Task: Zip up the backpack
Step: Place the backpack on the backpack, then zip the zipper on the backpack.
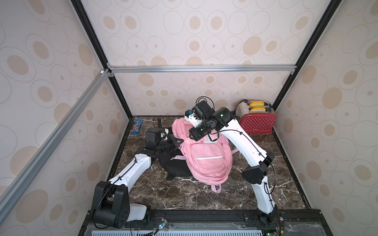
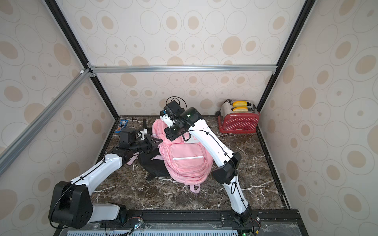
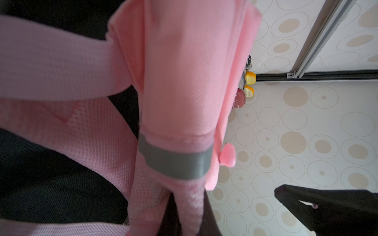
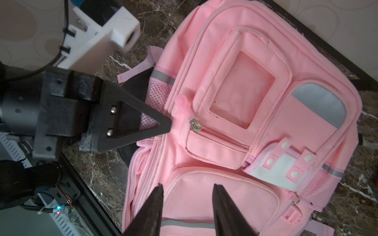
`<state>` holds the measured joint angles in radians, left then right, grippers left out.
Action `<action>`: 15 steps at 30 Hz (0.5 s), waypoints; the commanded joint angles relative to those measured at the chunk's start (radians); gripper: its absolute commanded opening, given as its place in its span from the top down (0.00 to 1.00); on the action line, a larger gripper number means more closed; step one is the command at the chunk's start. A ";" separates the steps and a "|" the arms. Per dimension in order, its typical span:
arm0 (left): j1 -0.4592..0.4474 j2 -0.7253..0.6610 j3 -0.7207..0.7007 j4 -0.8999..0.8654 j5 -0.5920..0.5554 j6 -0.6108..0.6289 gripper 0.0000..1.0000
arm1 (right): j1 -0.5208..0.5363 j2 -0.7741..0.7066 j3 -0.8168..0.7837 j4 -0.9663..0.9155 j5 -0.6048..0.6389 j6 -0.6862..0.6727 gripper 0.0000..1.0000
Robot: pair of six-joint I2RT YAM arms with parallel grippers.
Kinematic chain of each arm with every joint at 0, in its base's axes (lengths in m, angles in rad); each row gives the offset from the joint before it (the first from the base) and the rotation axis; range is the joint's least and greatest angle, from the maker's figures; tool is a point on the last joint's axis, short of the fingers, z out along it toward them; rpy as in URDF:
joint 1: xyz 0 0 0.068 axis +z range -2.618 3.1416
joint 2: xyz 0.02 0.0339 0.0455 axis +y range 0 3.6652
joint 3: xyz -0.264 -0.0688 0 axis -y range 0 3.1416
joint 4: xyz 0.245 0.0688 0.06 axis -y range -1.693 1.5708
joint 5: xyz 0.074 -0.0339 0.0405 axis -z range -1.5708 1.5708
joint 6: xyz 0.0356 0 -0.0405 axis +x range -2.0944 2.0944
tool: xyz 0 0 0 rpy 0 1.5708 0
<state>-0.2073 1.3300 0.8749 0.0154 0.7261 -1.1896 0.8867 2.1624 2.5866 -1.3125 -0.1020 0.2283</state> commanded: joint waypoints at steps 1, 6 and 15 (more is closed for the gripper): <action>0.013 -0.068 0.025 0.147 0.021 -0.061 1.00 | 0.003 0.046 0.034 0.005 -0.046 0.006 0.56; -0.003 -0.080 0.015 0.192 0.018 -0.103 1.00 | 0.005 0.071 0.055 0.018 -0.070 0.008 0.56; -0.050 -0.108 0.001 0.153 0.002 -0.096 1.00 | 0.003 0.119 0.115 0.031 -0.090 0.009 0.55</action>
<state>-0.2573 1.2819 0.8566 0.0689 0.7147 -1.2610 0.8867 2.2658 2.6667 -1.2900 -0.1780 0.2314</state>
